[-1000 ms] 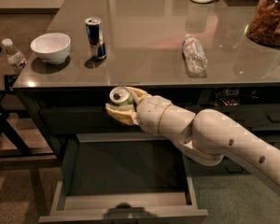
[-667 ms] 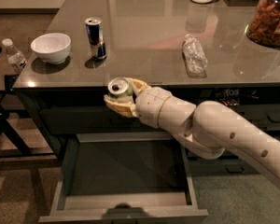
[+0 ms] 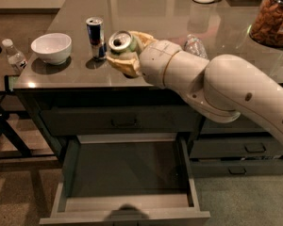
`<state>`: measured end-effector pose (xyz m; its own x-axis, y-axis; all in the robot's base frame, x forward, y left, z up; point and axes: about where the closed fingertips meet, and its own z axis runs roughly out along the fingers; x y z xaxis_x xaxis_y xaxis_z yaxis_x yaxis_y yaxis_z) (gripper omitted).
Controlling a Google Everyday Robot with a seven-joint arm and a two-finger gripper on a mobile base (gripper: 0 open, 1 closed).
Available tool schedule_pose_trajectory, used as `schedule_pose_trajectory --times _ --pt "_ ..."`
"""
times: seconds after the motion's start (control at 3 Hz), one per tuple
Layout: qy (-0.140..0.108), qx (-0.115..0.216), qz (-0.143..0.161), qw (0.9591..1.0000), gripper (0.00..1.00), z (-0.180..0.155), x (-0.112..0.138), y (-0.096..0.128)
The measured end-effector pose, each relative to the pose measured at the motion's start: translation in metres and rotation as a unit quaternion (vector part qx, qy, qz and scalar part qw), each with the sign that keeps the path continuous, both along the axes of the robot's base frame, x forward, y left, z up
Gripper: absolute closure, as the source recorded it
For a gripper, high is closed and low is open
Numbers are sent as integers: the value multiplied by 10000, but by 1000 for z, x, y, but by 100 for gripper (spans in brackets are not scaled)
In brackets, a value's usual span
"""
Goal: Pick green can from middle drawer and place on counter
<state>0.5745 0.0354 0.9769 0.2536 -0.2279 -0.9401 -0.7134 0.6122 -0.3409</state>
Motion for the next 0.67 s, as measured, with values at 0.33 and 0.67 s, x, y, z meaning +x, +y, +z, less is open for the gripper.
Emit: schedule_pose_trajectory --times 0.33,0.67 --pt "-28 -14 -10 10000 100 3 0 0" --pt "17 23 -24 10000 100 4 16 -4"
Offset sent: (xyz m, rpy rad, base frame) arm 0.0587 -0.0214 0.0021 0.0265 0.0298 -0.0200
